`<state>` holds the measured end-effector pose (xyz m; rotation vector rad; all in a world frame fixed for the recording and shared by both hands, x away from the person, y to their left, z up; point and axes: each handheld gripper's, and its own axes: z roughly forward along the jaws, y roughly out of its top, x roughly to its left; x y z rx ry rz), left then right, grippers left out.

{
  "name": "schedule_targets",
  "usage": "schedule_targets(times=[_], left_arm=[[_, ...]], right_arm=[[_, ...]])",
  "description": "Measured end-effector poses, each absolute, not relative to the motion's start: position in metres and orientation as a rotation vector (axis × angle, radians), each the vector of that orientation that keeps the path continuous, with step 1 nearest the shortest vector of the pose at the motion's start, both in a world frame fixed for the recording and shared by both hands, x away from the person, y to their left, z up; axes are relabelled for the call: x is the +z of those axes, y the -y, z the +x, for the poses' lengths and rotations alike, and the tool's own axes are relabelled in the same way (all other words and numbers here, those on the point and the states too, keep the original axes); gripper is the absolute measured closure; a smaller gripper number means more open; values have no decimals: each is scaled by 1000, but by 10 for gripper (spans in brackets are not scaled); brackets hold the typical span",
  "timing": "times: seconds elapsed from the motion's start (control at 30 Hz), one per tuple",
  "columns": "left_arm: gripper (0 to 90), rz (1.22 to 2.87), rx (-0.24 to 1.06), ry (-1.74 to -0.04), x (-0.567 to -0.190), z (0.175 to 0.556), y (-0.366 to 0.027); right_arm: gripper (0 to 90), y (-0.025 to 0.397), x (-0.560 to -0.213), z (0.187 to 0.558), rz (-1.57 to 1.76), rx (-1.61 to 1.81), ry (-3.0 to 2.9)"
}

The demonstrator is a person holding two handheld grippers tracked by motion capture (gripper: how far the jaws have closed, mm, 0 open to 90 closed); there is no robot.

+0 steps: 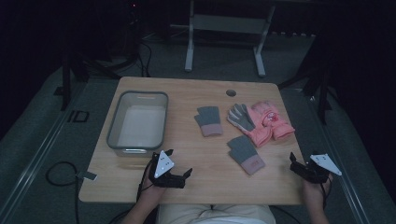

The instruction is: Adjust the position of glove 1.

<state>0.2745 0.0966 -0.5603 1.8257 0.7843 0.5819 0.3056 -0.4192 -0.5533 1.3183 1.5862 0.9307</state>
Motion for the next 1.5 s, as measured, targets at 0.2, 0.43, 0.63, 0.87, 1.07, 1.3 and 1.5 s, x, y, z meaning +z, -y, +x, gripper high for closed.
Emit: schedule_targets(times=[0.2,0.43,0.63,0.87,1.07,1.3,1.5], left_arm=[[3,1828,574,-773,-561,274,-96],[3,1830,573,-762,-561,274,-95],[3,1829,573,-763,-561,273,-96],[3,1820,574,-769,-562,272,-96],[3,1820,577,-767,-562,272,-96],[3,1823,576,-770,-561,272,-97],[3,1823,578,-766,-561,272,-96]], right_arm=[[114,419,-553,306,1320,904,-1592],[114,419,-553,308,1335,870,-1613],[114,420,-547,307,1368,926,-1611],[114,418,-529,309,1374,955,-1653],[113,414,-505,311,1325,989,-1660],[113,406,-474,319,1264,1026,-1651],[113,396,-452,329,1218,1040,-1665]])
